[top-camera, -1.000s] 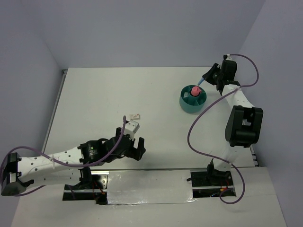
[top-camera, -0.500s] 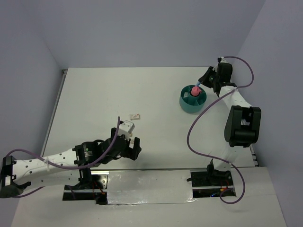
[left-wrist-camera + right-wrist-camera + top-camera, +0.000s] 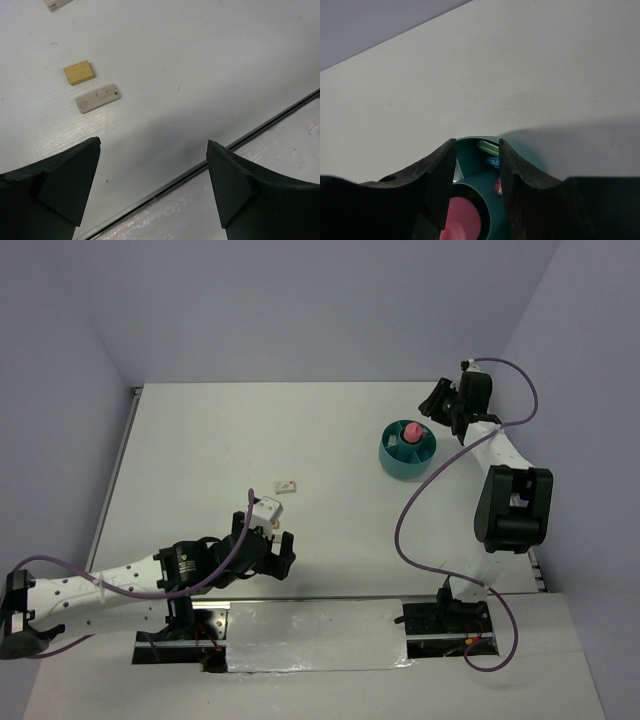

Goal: Sort the stationery into containers
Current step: Place the stationery in the storage box, then pick up the stationery from the center of the board, then place the stationery in the storage box.

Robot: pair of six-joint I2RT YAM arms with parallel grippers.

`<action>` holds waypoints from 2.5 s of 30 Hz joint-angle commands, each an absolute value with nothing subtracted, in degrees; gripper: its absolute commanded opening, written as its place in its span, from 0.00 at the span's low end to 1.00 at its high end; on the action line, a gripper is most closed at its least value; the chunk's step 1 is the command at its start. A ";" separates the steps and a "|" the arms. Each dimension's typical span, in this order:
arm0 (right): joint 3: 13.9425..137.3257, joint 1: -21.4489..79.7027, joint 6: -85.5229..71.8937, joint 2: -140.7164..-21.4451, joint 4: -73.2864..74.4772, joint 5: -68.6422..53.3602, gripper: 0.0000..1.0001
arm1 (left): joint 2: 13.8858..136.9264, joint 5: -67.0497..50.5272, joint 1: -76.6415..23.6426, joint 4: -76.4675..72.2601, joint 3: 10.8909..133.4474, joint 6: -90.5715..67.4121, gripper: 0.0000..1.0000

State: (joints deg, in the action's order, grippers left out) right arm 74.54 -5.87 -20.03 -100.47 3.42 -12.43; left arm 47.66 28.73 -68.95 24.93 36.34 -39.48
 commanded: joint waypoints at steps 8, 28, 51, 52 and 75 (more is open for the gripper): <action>80.50 -4.22 -19.69 -87.90 7.46 -11.26 0.68 | 51.32 36.03 -66.89 29.18 36.82 -47.02 0.99; 53.11 25.92 -20.56 -55.38 20.74 0.26 1.00 | 81.38 27.33 -52.12 15.65 42.10 -45.09 0.97; 52.12 23.65 -19.77 -42.28 31.99 11.86 1.00 | 82.08 22.15 -57.22 7.76 54.99 -35.01 0.17; 51.34 23.12 -20.30 -41.84 31.30 11.69 1.00 | 83.92 22.41 -57.13 6.78 56.85 -34.11 0.17; 52.56 17.58 -21.36 -27.96 40.43 17.40 1.00 | 125.22 22.41 -57.74 -23.47 100.54 -21.71 0.15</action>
State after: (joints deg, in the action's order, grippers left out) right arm 51.18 18.04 -21.61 -29.87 39.13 15.14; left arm 121.67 22.20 -57.47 -17.74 96.12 -22.59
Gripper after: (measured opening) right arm 0.997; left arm 0.600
